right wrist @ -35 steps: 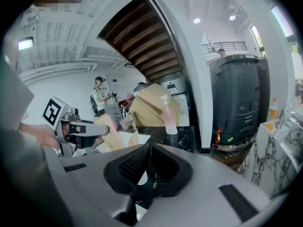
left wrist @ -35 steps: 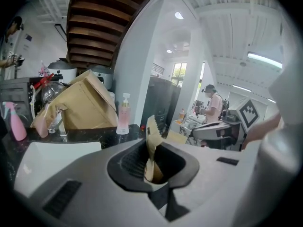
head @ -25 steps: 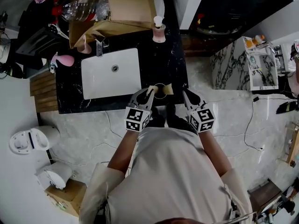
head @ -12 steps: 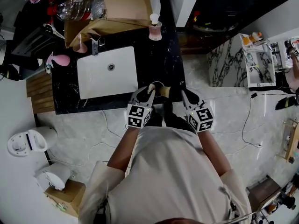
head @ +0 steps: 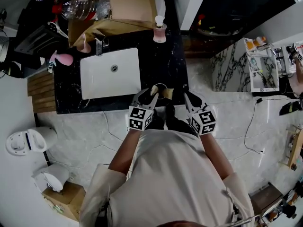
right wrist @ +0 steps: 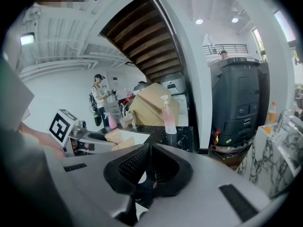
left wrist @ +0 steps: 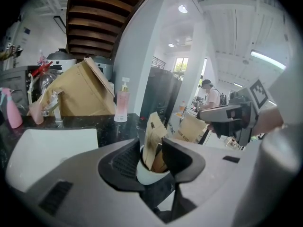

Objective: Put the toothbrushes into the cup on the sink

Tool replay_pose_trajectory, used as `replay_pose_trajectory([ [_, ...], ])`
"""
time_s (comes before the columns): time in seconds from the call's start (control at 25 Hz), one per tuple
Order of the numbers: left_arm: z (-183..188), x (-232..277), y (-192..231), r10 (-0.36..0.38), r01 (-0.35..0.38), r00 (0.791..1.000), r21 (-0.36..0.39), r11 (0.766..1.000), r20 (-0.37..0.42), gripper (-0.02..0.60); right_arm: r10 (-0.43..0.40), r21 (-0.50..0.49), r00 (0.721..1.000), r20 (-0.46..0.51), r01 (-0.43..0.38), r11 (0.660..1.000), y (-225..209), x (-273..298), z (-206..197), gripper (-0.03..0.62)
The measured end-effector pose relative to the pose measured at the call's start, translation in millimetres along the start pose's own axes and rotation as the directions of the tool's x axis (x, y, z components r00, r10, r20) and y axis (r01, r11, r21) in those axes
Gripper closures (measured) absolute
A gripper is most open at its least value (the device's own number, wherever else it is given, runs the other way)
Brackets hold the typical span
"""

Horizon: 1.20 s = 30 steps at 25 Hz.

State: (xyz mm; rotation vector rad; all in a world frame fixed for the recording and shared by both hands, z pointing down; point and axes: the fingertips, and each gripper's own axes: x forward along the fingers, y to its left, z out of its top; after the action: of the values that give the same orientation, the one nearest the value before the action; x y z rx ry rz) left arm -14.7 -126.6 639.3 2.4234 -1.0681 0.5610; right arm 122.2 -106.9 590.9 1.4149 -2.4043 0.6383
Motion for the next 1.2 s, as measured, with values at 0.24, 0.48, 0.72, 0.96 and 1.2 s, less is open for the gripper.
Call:
replay_pose_trajectory([
  [0.24, 15, -12, -6, -0.019, 0.019, 0.999, -0.014, 1.0, 0.027, 0.43, 0.02, -0.023, 1.0, 0.013, -0.019, 1.0, 3, 1, 11, 0.554],
  [0.48, 36, -30, -9, -0.015, 0.017, 0.998, -0.032, 0.999, 0.069, 0.436, 0.043, -0.041, 0.999, 0.008, -0.043, 0.998, 3, 4, 21, 0.554],
  [0.72, 52, -48, -3, 0.013, -0.007, 0.994, -0.059, 0.998, 0.106, 0.463, 0.079, -0.072, 0.997, 0.019, -0.077, 0.994, 8, 7, 37, 0.554],
  [0.96, 68, -68, 4, 0.05, -0.041, 0.988, -0.063, 0.997, 0.146, 0.504, 0.128, -0.12, 0.991, 0.033, -0.123, 0.985, 21, 8, 57, 0.554],
  [1.2, 81, -87, 14, 0.092, -0.082, 0.98, -0.06, 0.995, 0.178, 0.538, 0.165, -0.158, 0.984, 0.067, -0.153, 0.976, 34, 8, 82, 0.554],
])
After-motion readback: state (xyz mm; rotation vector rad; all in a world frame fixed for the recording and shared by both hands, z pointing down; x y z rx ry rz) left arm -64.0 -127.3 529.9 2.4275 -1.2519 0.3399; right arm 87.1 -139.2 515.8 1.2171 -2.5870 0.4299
